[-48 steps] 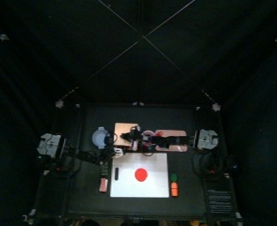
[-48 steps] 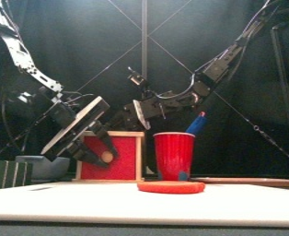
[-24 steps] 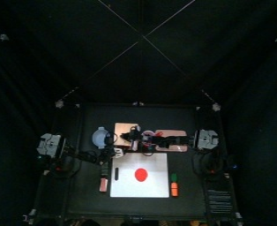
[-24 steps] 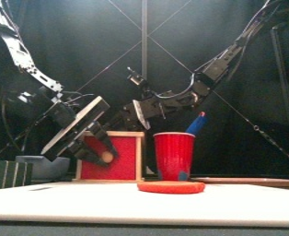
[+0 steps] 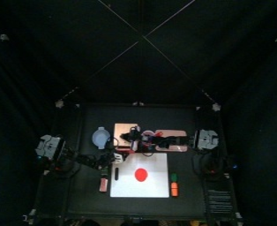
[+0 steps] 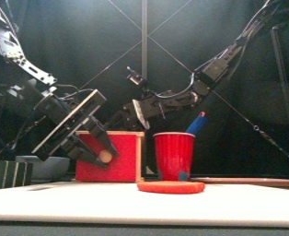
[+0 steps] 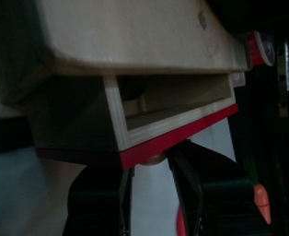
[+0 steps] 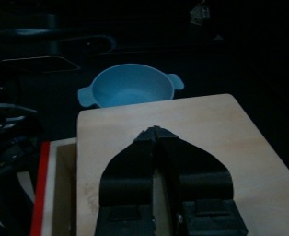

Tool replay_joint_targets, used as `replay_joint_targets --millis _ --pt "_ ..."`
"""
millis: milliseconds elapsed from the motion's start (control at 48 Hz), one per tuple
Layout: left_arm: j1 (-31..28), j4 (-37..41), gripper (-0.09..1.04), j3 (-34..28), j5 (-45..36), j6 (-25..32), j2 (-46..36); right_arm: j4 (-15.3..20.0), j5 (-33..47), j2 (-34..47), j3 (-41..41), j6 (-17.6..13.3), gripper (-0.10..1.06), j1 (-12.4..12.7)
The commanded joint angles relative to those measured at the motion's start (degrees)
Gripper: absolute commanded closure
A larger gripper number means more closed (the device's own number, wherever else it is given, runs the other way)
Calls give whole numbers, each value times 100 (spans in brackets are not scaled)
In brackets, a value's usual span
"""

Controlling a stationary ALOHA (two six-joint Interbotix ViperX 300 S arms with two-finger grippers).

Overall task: Get the cutter from the drawer then cut the dough then place the extra dough in the bowl
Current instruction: Open the drawer

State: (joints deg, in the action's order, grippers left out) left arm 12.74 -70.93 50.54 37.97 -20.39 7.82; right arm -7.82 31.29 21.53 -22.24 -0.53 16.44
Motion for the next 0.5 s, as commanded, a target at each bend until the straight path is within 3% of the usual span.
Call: replay_joint_targets --millis 21,500 --pt "255 -97 36 -53 -114 9 -70 0 -44 -79 44 9 70 9" --pt "580 -141 36 -79 -378 18 -123 0 -70 -79 70 9 70 26"
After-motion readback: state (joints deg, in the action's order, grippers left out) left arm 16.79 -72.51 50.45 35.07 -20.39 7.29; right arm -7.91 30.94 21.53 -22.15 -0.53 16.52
